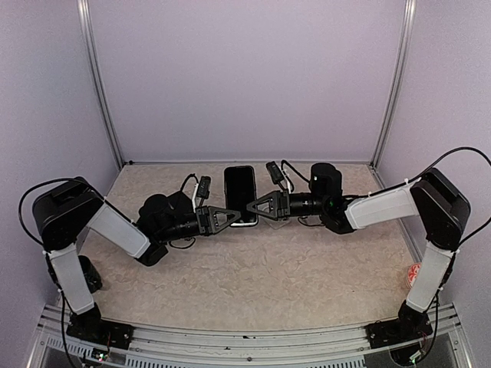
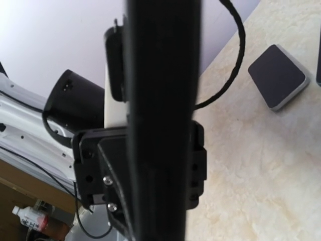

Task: Put the phone into the phone case
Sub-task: Pass from the right arm to the left, then place the phone with the phone case at the corner of the board.

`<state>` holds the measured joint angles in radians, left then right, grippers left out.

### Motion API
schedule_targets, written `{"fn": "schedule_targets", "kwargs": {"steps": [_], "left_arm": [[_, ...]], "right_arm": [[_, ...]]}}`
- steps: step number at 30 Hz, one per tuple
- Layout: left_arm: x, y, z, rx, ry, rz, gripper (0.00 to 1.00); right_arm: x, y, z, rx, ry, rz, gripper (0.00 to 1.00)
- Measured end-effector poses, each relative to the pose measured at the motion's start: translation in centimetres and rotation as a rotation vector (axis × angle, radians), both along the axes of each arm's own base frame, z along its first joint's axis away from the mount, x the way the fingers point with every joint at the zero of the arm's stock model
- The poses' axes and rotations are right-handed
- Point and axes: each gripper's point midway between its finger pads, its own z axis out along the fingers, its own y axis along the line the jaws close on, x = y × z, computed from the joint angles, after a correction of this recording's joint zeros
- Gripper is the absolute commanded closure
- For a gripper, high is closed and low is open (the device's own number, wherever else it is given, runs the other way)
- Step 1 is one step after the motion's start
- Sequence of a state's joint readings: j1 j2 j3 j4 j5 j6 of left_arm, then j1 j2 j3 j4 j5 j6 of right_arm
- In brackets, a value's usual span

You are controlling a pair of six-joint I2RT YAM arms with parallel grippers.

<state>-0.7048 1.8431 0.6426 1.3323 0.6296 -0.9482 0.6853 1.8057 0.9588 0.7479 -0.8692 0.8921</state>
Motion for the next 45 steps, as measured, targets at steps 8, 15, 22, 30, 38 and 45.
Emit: {"fn": "schedule_targets", "kwargs": {"steps": [8,15,22,30,38,45], "left_arm": [[1.9,1.4,-1.2,0.061,0.027,0.019,1.0],[6.0,5.5,-1.3,0.132,0.061,0.145,1.0],[10.5,10.0,-1.1,0.211,0.087,0.256,1.0],[14.9,14.8,-1.9,0.347,0.158,0.356,1.0],[17.4,19.8,-4.1,0.439,0.257,0.424,0.99],[19.8,24.0,-6.7,0.543,0.358,0.432,0.96]], "right_arm": [[1.4,-0.4,-0.6,-0.031,0.009,-0.058,0.56],[2.4,-1.8,-0.4,-0.072,-0.017,-0.113,0.53],[2.3,-2.9,-0.8,-0.123,-0.05,-0.152,0.52],[1.5,-3.8,-3.6,-0.183,-0.019,-0.157,0.51],[0.6,-4.4,-4.1,-0.194,-0.019,-0.157,0.51],[-0.2,-4.8,-4.9,-0.195,-0.008,-0.144,0.51]]}}
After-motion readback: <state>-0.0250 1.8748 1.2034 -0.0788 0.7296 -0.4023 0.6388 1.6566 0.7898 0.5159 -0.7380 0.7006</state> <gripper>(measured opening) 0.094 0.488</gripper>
